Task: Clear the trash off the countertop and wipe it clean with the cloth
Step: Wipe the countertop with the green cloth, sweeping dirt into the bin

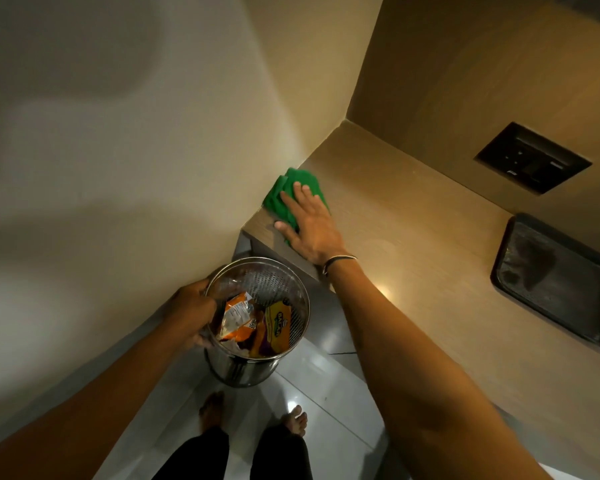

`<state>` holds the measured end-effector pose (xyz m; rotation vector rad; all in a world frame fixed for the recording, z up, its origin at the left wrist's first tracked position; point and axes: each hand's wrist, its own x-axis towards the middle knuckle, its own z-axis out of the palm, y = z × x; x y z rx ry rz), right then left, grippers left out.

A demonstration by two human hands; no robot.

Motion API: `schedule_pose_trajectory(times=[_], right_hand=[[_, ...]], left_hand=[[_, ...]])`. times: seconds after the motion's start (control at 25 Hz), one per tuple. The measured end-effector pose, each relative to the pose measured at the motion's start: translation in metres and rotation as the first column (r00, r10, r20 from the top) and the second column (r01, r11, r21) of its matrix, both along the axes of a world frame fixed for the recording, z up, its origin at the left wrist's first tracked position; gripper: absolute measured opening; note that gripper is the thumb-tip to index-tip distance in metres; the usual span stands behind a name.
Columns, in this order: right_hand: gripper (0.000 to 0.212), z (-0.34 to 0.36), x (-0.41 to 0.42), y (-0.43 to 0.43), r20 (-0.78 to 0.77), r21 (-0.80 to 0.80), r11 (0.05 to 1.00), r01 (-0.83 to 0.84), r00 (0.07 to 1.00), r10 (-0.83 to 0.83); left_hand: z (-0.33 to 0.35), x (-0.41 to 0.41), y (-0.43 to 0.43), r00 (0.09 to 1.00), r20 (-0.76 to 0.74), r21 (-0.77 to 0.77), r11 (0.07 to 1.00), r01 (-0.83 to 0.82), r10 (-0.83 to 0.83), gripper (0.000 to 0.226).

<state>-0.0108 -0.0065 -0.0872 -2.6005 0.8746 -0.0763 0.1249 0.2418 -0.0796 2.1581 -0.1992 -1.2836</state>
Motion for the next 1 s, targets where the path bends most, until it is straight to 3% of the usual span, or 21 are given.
schedule_pose_trajectory(times=[0.2, 0.32, 0.48, 0.56, 0.68, 0.84, 1.0], right_hand=[[0.06, -0.006, 0.0, 0.048, 0.074, -0.018, 0.992, -0.128, 0.989, 0.129], [0.068, -0.009, -0.005, 0.088, 0.11, -0.064, 0.977, -0.204, 0.971, 0.211], [0.08, -0.027, -0.028, 0.154, 0.009, 0.095, 0.936, -0.338, 0.941, 0.339], [0.087, -0.034, -0.039, 0.177, 0.028, 0.099, 0.957, -0.271, 0.963, 0.27], [0.081, -0.029, -0.044, 0.184, 0.097, 0.052, 0.985, -0.165, 0.982, 0.16], [0.069, -0.004, -0.049, 0.171, 0.158, 0.261, 0.965, 0.032, 0.985, -0.075], [0.046, 0.027, -0.064, 0.157, 0.357, 0.493, 0.829, 0.266, 0.806, -0.471]], left_hand=[[-0.005, -0.001, 0.001, 0.999, 0.054, 0.024, 1.0, 0.004, -0.005, 0.041], [-0.002, -0.001, -0.001, 0.994, 0.101, 0.023, 0.999, 0.025, -0.028, 0.036], [-0.005, -0.003, 0.003, 0.998, 0.057, 0.03, 0.999, -0.02, 0.019, 0.035], [-0.009, -0.006, 0.006, 0.999, 0.042, 0.031, 0.999, -0.03, 0.029, 0.039], [-0.007, -0.009, 0.007, 0.996, -0.007, 0.054, 0.995, -0.083, 0.083, 0.033], [-0.002, -0.013, 0.008, 1.0, 0.016, 0.018, 1.0, -0.021, 0.02, 0.029], [-0.001, -0.018, 0.009, 1.0, 0.003, -0.001, 1.0, -0.03, 0.03, 0.02]])
